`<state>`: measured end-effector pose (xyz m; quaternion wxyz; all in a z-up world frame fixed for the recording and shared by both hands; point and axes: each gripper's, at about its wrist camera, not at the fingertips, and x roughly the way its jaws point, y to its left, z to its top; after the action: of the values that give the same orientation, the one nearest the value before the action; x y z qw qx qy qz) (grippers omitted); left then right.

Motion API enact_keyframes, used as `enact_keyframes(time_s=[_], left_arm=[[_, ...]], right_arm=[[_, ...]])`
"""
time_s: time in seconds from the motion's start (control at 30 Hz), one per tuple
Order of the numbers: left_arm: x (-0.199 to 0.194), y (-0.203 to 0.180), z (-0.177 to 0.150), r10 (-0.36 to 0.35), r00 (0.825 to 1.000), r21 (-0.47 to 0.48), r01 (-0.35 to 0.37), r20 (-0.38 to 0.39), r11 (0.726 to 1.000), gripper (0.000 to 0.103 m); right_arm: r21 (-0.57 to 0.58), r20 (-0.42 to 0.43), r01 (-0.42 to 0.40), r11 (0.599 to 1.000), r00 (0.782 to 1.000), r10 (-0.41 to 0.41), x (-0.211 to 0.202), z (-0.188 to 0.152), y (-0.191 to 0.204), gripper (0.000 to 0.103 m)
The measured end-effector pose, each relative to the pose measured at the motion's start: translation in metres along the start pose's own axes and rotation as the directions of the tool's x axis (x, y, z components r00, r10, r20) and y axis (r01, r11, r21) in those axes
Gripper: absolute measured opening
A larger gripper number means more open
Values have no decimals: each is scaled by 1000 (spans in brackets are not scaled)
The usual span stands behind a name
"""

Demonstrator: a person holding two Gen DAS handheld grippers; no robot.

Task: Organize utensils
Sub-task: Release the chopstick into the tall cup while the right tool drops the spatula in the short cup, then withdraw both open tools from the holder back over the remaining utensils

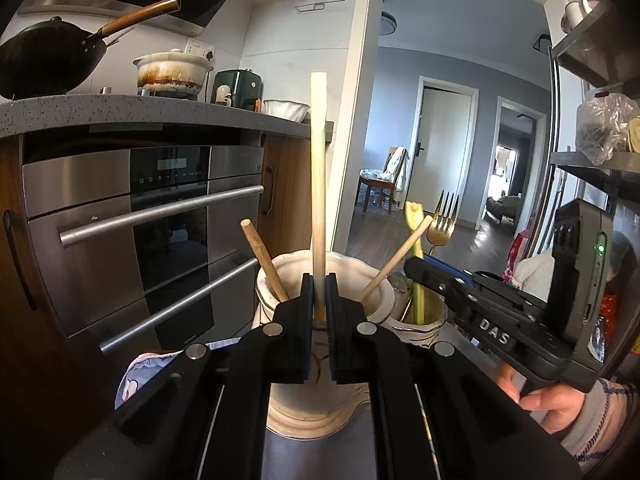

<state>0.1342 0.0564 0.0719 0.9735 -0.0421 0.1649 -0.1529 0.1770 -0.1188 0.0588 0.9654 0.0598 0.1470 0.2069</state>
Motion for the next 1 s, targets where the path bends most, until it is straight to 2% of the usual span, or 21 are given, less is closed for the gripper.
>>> enact_keyframes(time_s=[0.27, 0.33, 0.43, 0.57, 0.6, 0.67, 0.7, 0.77, 0.83, 0.87, 0.93, 1.0], left_arm=[[0, -9, 5, 37, 999, 31, -36, -20, 999, 7], [-2, -9, 6, 36, 999, 31, -36, -21, 999, 10], [-7, -12, 5, 51, 999, 41, -50, -16, 998, 22], [-15, -16, 4, 65, 998, 51, -65, -12, 997, 36], [-19, -17, 3, 68, 998, 51, -67, -12, 996, 39], [-26, -19, 2, 72, 997, 51, -72, -5, 996, 55], [-30, -19, 1, 79, 997, 52, -79, 1, 996, 58], [-38, -22, -1, 92, 996, 58, -93, 10, 994, 71], [-47, -25, -5, 108, 994, 62, -109, 15, 992, 81], [-50, -26, -6, 114, 993, 63, -115, 19, 991, 90], [-58, -30, -9, 133, 991, 64, -135, 33, 989, 98], [-64, -34, -13, 143, 989, 68, -145, 37, 987, 98]], right_arm=[[10, -82, 10, 1000, 997, -9, 2, -3, -3, 11], [20, -92, 6, 1000, 996, -4, -1, -2, -5, 16], [26, -87, 0, 1000, 996, 2, -10, 0, -6, 25], [32, -70, 3, 999, 998, -1, -26, 1, -5, 28], [37, -68, 4, 999, 998, -2, -33, 1, -6, 32], [50, -62, -2, 999, 998, 5, -43, 1, -7, 43], [58, -57, -6, 998, 998, 9, -49, 0, -8, 51], [64, -46, -4, 998, 999, 7, -62, 0, -9, 62], [54, -44, -6, 999, 999, 8, -73, -1, -8, 81], [47, -42, -5, 999, 999, 7, -79, -2, -8, 84], [30, -36, 8, 1000, 999, -6, -89, -3, -6, 93], [17, -32, 21, 1000, 999, -20, -98, -5, -6, 96]])
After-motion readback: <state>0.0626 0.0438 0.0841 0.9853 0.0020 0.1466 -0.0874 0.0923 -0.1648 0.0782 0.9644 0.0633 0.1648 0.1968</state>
